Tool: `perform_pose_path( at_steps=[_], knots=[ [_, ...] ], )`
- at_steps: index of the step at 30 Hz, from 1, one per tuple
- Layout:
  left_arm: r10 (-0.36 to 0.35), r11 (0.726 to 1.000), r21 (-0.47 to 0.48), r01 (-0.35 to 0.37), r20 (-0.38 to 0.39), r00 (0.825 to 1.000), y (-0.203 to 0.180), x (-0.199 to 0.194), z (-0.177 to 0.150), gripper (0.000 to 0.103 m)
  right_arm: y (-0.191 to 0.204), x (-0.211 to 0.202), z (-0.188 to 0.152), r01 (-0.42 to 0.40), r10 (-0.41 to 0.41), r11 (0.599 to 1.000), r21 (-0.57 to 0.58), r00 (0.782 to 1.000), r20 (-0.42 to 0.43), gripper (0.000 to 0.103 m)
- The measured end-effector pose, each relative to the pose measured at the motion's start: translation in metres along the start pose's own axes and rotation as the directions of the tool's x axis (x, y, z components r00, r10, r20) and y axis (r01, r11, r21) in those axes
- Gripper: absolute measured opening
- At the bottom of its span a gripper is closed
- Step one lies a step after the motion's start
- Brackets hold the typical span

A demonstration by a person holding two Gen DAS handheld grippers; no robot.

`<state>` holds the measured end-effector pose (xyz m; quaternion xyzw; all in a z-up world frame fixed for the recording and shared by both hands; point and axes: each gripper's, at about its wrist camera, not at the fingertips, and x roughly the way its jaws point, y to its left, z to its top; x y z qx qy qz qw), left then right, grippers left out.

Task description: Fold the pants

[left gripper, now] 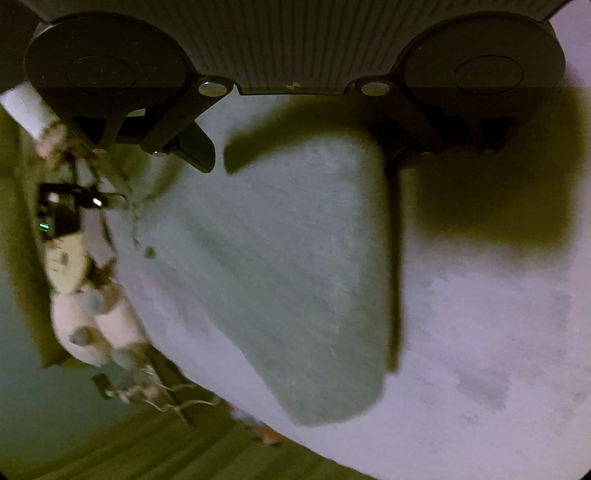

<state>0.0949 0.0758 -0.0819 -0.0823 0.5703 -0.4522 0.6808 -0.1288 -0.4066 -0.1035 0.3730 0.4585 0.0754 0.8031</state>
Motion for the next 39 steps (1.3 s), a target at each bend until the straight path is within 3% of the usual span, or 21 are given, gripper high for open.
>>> perform_pose_path(
  at_steps=[7,9,12,15,18,21,22,24,25,27,30,32,33,35,36,39],
  knots=[
    [-0.08,0.996,0.031,0.083,-0.084,0.993,0.002,0.027,0.011,0.097,-0.038,0.009,0.008,-0.193,0.194,0.976,0.102,0.981,0.009,0.1],
    [-0.114,0.992,0.036,0.117,-0.093,0.989,0.0,0.031,0.014,0.098,-0.037,0.015,0.009,-0.221,0.222,0.973,0.069,0.975,-0.013,0.1],
    [-0.14,0.989,0.035,0.144,-0.104,0.985,0.0,0.038,0.017,0.098,-0.031,0.025,0.01,-0.274,0.275,0.961,0.025,0.958,-0.085,0.1],
    [-0.2,0.978,0.04,0.205,-0.097,0.975,0.003,0.043,0.018,0.099,-0.027,0.039,0.009,-0.363,0.364,0.931,0.039,0.918,-0.155,0.1],
    [-0.193,0.974,0.096,0.206,-0.122,0.974,0.003,0.05,0.015,0.099,-0.021,0.047,0.012,-0.368,0.36,0.93,-0.005,0.914,-0.187,0.101],
    [-0.184,0.974,0.109,0.2,-0.141,0.973,-0.001,0.052,0.017,0.1,-0.029,0.047,0.015,-0.409,0.413,0.911,0.063,0.893,-0.178,0.101],
    [-0.181,0.974,0.108,0.197,-0.148,0.972,-0.008,0.049,0.018,0.1,-0.031,0.046,0.017,-0.407,0.414,0.91,0.079,0.893,-0.175,0.101],
    [-0.21,0.947,0.217,0.237,-0.141,0.967,-0.022,0.045,0.014,0.1,-0.026,0.043,0.017,-0.394,0.402,0.916,0.081,0.9,-0.168,0.1],
    [-0.181,0.943,0.257,0.212,-0.141,0.973,-0.024,0.049,0.011,0.1,-0.021,0.041,0.014,-0.382,0.384,0.923,0.044,0.908,-0.169,0.099],
    [-0.123,0.96,0.23,0.161,-0.168,0.978,-0.017,0.067,0.012,0.1,-0.018,0.045,0.009,-0.38,0.376,0.925,0.006,0.913,-0.156,0.093],
    [-0.174,0.972,0.128,0.195,-0.159,0.972,-0.01,0.07,0.022,0.101,-0.026,0.051,0.011,-0.38,0.385,0.923,0.065,0.916,-0.111,0.086],
    [-0.138,0.99,0.022,0.141,-0.101,0.985,-0.009,0.066,0.025,0.09,-0.023,0.052,0.01,-0.361,0.367,0.93,0.075,0.926,-0.086,0.086],
    [-0.108,0.994,0.0,0.108,-0.08,0.991,-0.011,0.064,0.024,0.078,-0.018,0.052,0.008,-0.342,0.347,0.937,0.067,0.935,-0.072,0.085],
    [-0.072,0.997,-0.001,0.072,-0.045,0.996,-0.016,0.058,0.015,0.065,-0.004,0.049,0.002,-0.28,0.282,0.958,0.055,0.958,-0.046,0.073],
    [-0.066,0.998,0.003,0.066,-0.018,0.998,-0.02,0.053,0.009,0.059,-0.002,0.047,-0.001,-0.254,0.257,0.965,0.061,0.966,-0.039,0.06],
    [0.001,0.999,0.042,-0.002,0.016,1.0,-0.04,0.042,0.003,0.047,-0.004,0.04,-0.007,-0.263,0.265,0.956,0.133,0.964,0.002,0.056]
  ],
)
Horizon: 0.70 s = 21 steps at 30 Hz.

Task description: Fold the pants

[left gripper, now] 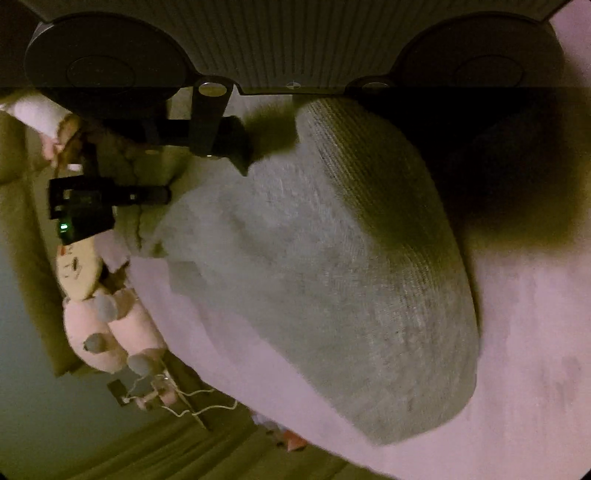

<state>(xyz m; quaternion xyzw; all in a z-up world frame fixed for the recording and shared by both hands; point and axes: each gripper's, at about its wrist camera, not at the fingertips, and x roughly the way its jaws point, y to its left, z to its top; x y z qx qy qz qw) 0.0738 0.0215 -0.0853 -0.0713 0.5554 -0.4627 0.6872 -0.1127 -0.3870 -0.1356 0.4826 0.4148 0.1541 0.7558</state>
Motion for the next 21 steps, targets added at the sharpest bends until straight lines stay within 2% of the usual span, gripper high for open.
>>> perform_pose_path(
  at_steps=[3,6,13,16,21],
  knots=[
    [0.065,0.998,0.025,-0.065,0.002,0.998,-0.017,-0.002,0.001,0.042,0.016,-0.003,-0.009,0.02,-0.019,0.999,-0.031,0.999,0.033,0.053],
    [0.1,0.995,0.024,-0.1,0.014,0.995,-0.034,-0.006,0.004,0.037,0.033,-0.006,-0.013,0.016,-0.014,0.999,-0.044,0.998,0.054,0.052],
    [0.122,0.985,0.113,-0.129,0.063,0.991,-0.067,-0.034,0.011,0.035,0.08,-0.018,-0.019,0.044,-0.032,0.989,-0.144,0.996,0.086,0.05],
    [0.129,0.981,0.13,-0.141,0.099,0.987,-0.072,-0.049,0.025,0.035,0.097,-0.017,-0.009,0.055,-0.04,0.983,-0.174,0.995,0.089,0.05],
    [0.149,0.977,0.13,-0.171,0.163,0.975,-0.074,-0.067,0.067,0.035,0.118,-0.022,0.028,0.047,-0.022,0.974,-0.222,0.993,0.113,0.05]
  ],
)
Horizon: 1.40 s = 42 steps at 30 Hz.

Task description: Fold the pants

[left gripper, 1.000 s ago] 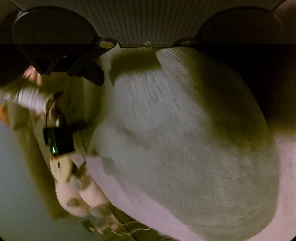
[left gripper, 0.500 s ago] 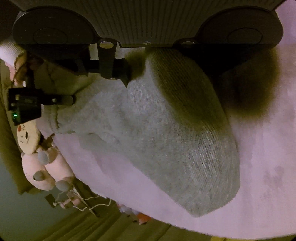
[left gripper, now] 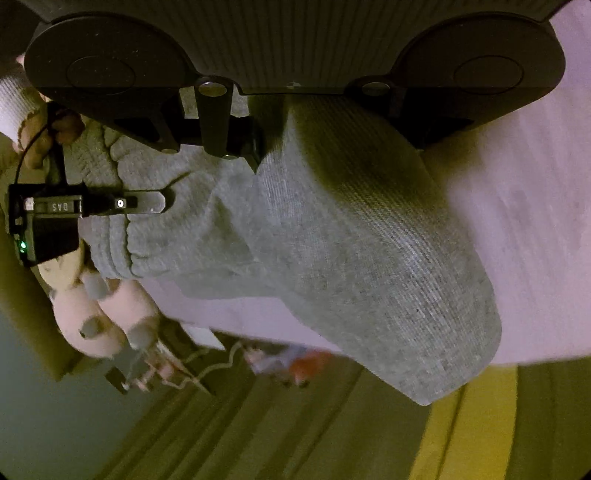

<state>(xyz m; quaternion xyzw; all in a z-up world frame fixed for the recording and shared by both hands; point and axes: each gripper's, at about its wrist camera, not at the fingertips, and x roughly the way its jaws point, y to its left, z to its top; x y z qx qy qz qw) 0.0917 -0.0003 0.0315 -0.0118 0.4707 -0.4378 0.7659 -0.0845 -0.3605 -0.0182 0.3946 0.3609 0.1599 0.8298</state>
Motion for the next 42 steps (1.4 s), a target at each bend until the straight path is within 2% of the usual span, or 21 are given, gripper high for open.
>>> perform_pose_path(
  at_steps=[4,9,16,18,21,23,25,27,28,30,31,33,34,35,36,37,39,41,42],
  knots=[
    [0.01,1.0,-0.029,-0.009,0.031,0.999,0.014,0.01,0.039,0.035,0.012,0.013,0.043,0.007,-0.006,0.999,-0.047,1.0,0.015,0.05],
    [0.031,0.994,-0.101,-0.028,0.032,0.999,0.04,0.043,0.07,0.036,0.003,0.032,0.094,0.038,-0.037,0.999,-0.038,0.999,0.018,0.05],
    [0.108,0.975,-0.189,-0.114,-0.044,0.993,0.081,0.105,0.081,0.039,-0.025,0.113,0.142,0.134,-0.133,0.991,0.015,0.99,-0.054,0.05],
    [0.087,0.966,-0.24,-0.095,-0.044,0.995,0.099,0.113,0.076,0.042,-0.035,0.131,0.148,0.179,-0.178,0.984,0.013,0.982,-0.06,0.051],
    [0.062,0.956,-0.283,-0.073,-0.046,0.997,0.115,0.114,0.069,0.054,-0.048,0.148,0.153,0.231,-0.229,0.973,0.005,0.97,-0.081,0.054],
    [0.064,0.957,-0.28,-0.074,-0.046,0.997,0.119,0.11,0.066,0.063,-0.052,0.153,0.154,0.262,-0.263,0.965,-0.026,0.958,-0.113,0.06],
    [0.093,0.949,-0.297,-0.103,-0.049,0.994,0.12,0.105,0.069,0.076,-0.056,0.152,0.152,0.295,-0.304,0.952,-0.079,0.944,-0.131,0.077],
    [0.114,0.936,-0.331,-0.119,-0.032,0.993,0.127,0.09,0.068,0.076,-0.056,0.142,0.153,0.366,-0.379,0.922,-0.128,0.92,-0.101,0.088],
    [0.155,0.925,-0.347,-0.153,-0.023,0.988,0.131,0.077,0.066,0.074,-0.053,0.133,0.154,0.4,-0.414,0.904,-0.152,0.908,-0.072,0.093],
    [0.294,0.899,-0.341,-0.276,0.001,0.956,0.131,0.051,0.062,0.075,-0.044,0.112,0.154,0.462,-0.47,0.87,-0.169,0.883,-0.005,0.097],
    [0.336,0.893,-0.328,-0.309,0.029,0.941,0.126,0.038,0.059,0.076,-0.037,0.103,0.151,0.487,-0.49,0.857,-0.171,0.871,0.023,0.098],
    [0.405,0.871,-0.335,-0.36,0.076,0.911,0.108,0.018,0.05,0.082,-0.015,0.088,0.139,0.534,-0.529,0.824,-0.188,0.845,0.082,0.098],
    [0.421,0.867,-0.333,-0.37,0.093,0.902,0.096,0.014,0.046,0.088,-0.003,0.081,0.132,0.56,-0.546,0.804,-0.199,0.828,0.126,0.1],
    [0.435,0.863,-0.332,-0.38,0.107,0.894,0.083,0.012,0.042,0.09,0.012,0.077,0.124,0.569,-0.547,0.794,-0.214,0.823,0.156,0.1],
    [0.439,0.865,-0.324,-0.384,0.117,0.891,0.069,0.012,0.037,0.091,0.022,0.074,0.116,0.565,-0.537,0.793,-0.227,0.825,0.176,0.1],
    [0.433,0.873,-0.301,-0.384,0.117,0.894,0.055,0.014,0.032,0.091,0.031,0.073,0.109,0.547,-0.517,0.803,-0.236,0.837,0.18,0.1],
    [0.44,0.876,-0.268,-0.4,0.108,0.891,0.028,0.017,0.02,0.091,0.042,0.075,0.093,0.486,-0.467,0.835,-0.258,0.874,0.132,0.1],
    [0.472,0.864,-0.24,-0.442,0.082,0.878,0.009,0.018,0.006,0.091,0.048,0.079,0.079,0.451,-0.444,0.859,-0.245,0.892,0.083,0.1],
    [0.501,0.85,-0.228,-0.474,0.076,0.862,-0.003,0.021,0.0,0.092,0.05,0.081,0.072,0.458,-0.455,0.855,-0.244,0.888,0.072,0.1]
  ],
)
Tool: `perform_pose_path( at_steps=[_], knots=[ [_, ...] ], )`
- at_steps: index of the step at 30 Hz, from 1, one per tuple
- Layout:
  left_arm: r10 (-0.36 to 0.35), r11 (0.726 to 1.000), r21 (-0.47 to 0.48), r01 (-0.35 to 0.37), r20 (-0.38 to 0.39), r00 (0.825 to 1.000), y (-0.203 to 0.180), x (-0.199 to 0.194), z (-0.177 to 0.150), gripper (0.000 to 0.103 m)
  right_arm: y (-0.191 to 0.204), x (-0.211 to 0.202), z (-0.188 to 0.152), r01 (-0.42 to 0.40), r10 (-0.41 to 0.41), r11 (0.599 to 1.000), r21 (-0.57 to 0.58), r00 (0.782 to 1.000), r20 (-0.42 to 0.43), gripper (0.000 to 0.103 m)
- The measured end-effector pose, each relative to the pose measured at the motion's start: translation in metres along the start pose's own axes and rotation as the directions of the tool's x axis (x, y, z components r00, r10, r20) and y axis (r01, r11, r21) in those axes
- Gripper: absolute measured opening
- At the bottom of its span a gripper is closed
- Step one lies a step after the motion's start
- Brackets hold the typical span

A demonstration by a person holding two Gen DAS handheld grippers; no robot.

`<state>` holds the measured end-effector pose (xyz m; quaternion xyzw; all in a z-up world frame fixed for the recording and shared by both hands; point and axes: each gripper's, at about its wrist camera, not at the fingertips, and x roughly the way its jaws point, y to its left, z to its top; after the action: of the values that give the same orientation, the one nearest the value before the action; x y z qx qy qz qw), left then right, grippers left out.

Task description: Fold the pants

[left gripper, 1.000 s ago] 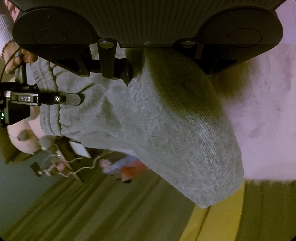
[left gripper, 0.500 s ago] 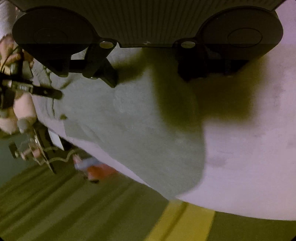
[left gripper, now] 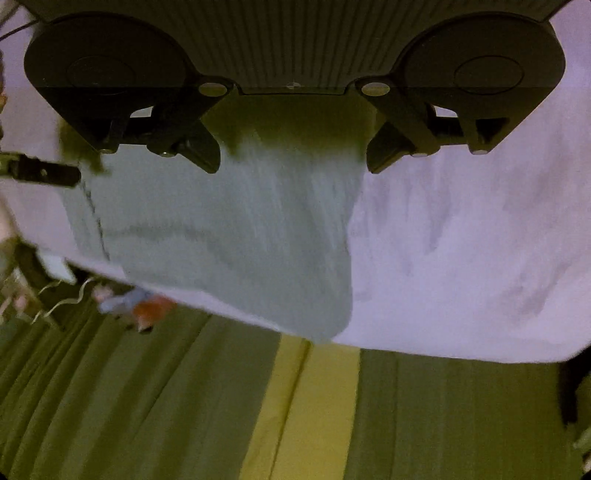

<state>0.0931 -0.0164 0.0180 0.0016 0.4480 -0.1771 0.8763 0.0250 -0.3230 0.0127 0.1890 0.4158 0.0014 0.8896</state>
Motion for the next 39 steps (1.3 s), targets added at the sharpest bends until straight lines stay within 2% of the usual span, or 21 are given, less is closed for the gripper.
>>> perform_pose_path(
  at_steps=[3,11,17,21,25,29,34,39],
  knots=[
    [0.049,0.998,0.045,-0.049,0.003,0.999,-0.016,-0.012,-0.021,0.094,0.009,-0.004,-0.018,0.103,-0.104,0.994,-0.03,0.994,-0.033,0.1],
    [0.116,0.992,0.05,-0.117,0.008,0.993,-0.049,-0.027,-0.051,0.094,0.039,-0.023,-0.049,0.151,-0.157,0.986,-0.071,0.985,-0.079,0.1],
    [0.146,0.989,0.036,-0.145,-0.025,0.989,-0.056,-0.032,-0.064,0.095,0.066,-0.012,-0.078,0.234,-0.256,0.959,-0.161,0.958,-0.13,0.1],
    [0.17,0.984,0.065,-0.169,-0.016,0.985,-0.059,-0.037,-0.064,0.095,0.071,-0.01,-0.092,0.179,-0.197,0.977,-0.119,0.966,-0.168,0.1],
    [0.178,0.982,0.058,-0.177,-0.008,0.984,-0.059,-0.042,-0.065,0.095,0.074,-0.009,-0.091,0.186,-0.202,0.978,-0.097,0.959,-0.197,0.1],
    [0.16,0.987,0.032,-0.159,-0.012,0.987,-0.056,-0.045,-0.064,0.095,0.088,-0.014,-0.089,0.21,-0.232,0.966,-0.152,0.963,-0.14,0.1],
    [0.144,0.99,0.01,-0.143,-0.023,0.989,-0.053,-0.044,-0.063,0.095,0.1,-0.012,-0.09,0.181,-0.203,0.97,-0.16,0.97,-0.132,0.1],
    [0.159,0.987,0.003,-0.159,-0.013,0.987,-0.056,-0.044,-0.063,0.095,0.106,-0.013,-0.091,0.206,-0.224,0.962,-0.176,0.971,-0.088,0.1]
  ],
)
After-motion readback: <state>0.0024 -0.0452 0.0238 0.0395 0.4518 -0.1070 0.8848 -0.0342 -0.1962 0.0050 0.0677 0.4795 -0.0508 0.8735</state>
